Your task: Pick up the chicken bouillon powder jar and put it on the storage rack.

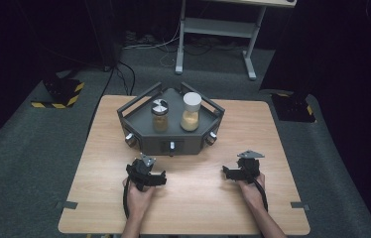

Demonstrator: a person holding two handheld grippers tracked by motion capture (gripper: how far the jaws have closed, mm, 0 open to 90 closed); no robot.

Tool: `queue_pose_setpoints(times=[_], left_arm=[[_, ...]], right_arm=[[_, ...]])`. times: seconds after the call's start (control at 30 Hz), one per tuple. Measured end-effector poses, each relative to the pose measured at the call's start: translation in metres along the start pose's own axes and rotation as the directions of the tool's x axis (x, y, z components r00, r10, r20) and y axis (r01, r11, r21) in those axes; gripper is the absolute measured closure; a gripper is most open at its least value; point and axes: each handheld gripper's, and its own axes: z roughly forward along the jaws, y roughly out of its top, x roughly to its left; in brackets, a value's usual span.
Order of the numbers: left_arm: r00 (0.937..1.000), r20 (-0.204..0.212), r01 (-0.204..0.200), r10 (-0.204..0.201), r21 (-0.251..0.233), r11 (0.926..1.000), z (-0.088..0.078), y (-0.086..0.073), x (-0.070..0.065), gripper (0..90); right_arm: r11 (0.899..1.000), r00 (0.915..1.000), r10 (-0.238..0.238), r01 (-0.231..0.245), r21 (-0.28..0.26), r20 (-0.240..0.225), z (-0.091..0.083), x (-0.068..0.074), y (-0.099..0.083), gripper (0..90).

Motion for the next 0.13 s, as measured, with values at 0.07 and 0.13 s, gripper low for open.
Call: queue_pose_setpoints(times=[0.07, 0.13], left_arm=[[1.0, 0.0, 0.0, 0.0, 0.0, 1.0, -0.0001, 0.0, -0.0001, 3.0], [1.0, 0.0, 0.0, 0.0, 0.0, 1.0, -0.0001, 0.0, -0.0001, 3.0]], right_arm=[[1.0, 1.0, 0.0, 0.0, 0.0, 0.0, 0.0, 0.0, 0.0, 7.0], [1.0, 1.0, 0.0, 0.0, 0.0, 0.0, 0.0, 0.0, 0.0, 7.0]])
